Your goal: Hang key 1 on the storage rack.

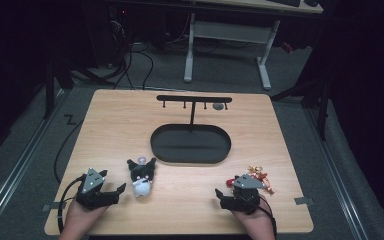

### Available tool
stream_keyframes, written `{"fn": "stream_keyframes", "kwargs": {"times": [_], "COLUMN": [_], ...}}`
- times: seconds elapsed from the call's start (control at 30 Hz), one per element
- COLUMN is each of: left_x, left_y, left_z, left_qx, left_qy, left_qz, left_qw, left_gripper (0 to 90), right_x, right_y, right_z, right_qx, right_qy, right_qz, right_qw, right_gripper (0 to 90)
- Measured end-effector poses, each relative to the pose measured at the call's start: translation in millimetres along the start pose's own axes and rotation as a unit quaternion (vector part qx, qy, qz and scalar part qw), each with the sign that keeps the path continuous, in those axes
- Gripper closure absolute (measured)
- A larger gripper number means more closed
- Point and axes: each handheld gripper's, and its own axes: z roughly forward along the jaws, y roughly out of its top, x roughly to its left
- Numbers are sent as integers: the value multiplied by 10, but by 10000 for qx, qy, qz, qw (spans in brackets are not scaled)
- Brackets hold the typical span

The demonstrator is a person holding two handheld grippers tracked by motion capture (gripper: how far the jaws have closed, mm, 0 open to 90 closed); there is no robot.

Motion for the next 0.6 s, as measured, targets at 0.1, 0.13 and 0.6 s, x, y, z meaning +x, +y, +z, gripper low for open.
{"fn": "stream_keyframes", "kwargs": {"times": [0.1, 0.13, 0.6], "left_x": [-11, -11, -72], "left_y": [19, 21, 96], "left_z": [20, 30, 52], "left_qx": [-40, -42, -25], "left_qy": [-27, -59, -655], "left_qz": [1, -12, 32], "left_qw": [10000, 10000, 9978], "left_gripper": [168, 168, 171], "right_x": [-6, -6, 30], "right_y": [2, 1, 186], "right_z": [-6, -9, -81], "right_qx": [88, 97, 445], "right_qy": [-24, -25, -183], "right_qz": [80, 113, 313], "right_qw": [9999, 9999, 9983], "right_gripper": [200, 217, 313]}}
